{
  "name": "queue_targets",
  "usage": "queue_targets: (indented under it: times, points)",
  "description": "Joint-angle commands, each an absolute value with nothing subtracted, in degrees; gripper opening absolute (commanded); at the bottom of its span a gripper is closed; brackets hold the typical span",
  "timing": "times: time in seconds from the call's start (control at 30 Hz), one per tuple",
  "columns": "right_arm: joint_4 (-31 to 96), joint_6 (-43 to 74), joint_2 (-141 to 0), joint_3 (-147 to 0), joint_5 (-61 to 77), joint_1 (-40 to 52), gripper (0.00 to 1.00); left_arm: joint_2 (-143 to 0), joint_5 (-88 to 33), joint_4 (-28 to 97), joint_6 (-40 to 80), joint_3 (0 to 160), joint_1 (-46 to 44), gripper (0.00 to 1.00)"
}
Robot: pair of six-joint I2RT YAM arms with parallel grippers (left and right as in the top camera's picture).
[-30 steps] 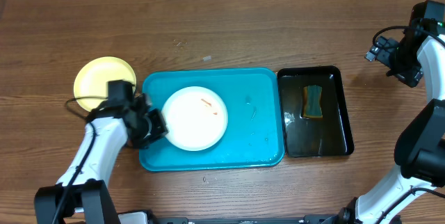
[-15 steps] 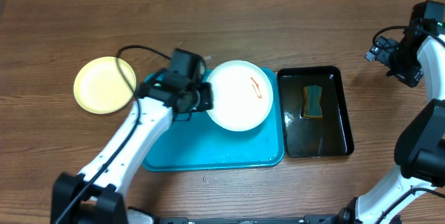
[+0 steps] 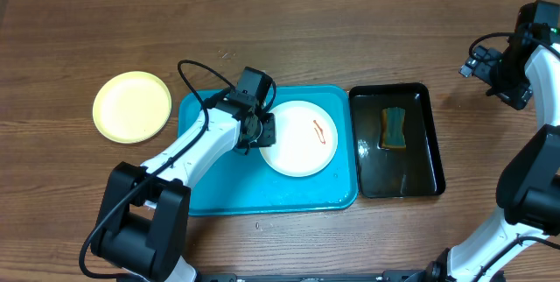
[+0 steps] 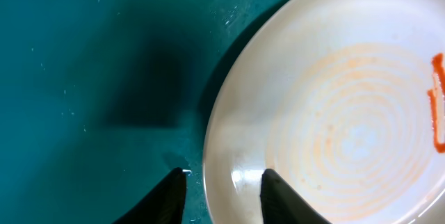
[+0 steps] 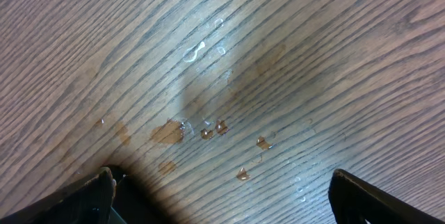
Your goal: Clean dirty plates on tray and stack at the side
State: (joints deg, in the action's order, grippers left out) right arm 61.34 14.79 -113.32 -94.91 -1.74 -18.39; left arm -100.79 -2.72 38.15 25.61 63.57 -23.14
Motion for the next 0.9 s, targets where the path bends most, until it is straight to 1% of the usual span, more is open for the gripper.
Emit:
queue_targets:
  times: [0.0, 0.13, 0.27, 0.33, 0.37, 0.4, 0.43, 0.47, 0.5, 0.53, 0.67, 0.73, 0.8, 0.83, 0.87]
  points:
    - [61.14, 15.03, -112.18, -95.22, -2.07, -18.46, 1.00, -100.88, -2.35, 40.47, 22.87, 68.79, -22.26, 0.41]
    - [61.14, 15.03, -112.18, -95.22, -2.07, -18.46, 1.00, -100.88, -2.37, 43.94, 22.90, 73.19, -22.04, 0.43]
    - [61.14, 15.03, -112.18, -95.22, -2.07, -18.46, 1.00, -100.99, -3.16, 45.58, 22.94, 73.58, -22.09, 0.44]
    - [61.14, 15.03, -112.18, -95.22, -2.07, -18.46, 1.00, -100.99, -2.92, 46.39, 22.90, 73.52, -22.11, 0.47]
    - [61.14, 15.03, -112.18, -95.22, -2.07, -18.46, 1.00, -100.99, -2.98, 46.44, 22.90, 73.52, -22.11, 0.44]
    - [61.14, 15.00, -112.18, -95.22, -2.07, -18.46, 1.00, -100.99, -2.98, 46.46, 22.90, 73.52, -22.11, 0.43]
    - [61.14, 15.03, -112.18, -95.22, -2.07, -18.46, 1.00, -100.99, -2.52, 46.59, 22.65, 73.49, -22.11, 0.33]
    - [61.14, 15.03, -112.18, -95.22, -2.07, -18.46, 1.00, -100.99, -2.33, 46.57, 22.63, 73.47, -22.11, 0.20]
    - [61.14, 15.00, -112.18, -95.22, -2.07, -18.46, 1.00, -100.99, -2.33, 46.54, 22.65, 73.43, -22.11, 0.10]
    - [61.14, 15.03, -112.18, -95.22, -2.07, -18.46, 1.00, -100.99, -2.33, 46.50, 22.65, 73.41, -22.11, 0.04]
    - [61.14, 15.03, -112.18, -95.22, -2.07, -18.46, 1.00, -100.99, -2.35, 46.30, 21.58, 73.23, -22.11, 0.04]
    - [61.14, 15.03, -112.18, -95.22, -2.07, -18.46, 1.00, -100.99, -2.33, 46.30, 21.58, 73.23, -22.11, 0.19]
    - [61.14, 15.03, -112.18, -95.22, -2.07, -18.46, 1.00, -100.99, -2.33, 46.28, 21.65, 73.23, -22.11, 0.22]
    - [61.14, 15.00, -112.18, -95.22, -2.07, -18.46, 1.00, -100.99, -2.33, 46.28, 21.63, 73.23, -22.11, 0.26]
    - [61.14, 15.03, -112.18, -95.22, -2.07, -18.46, 1.00, -100.99, -2.33, 46.30, 21.78, 73.21, -22.11, 0.34]
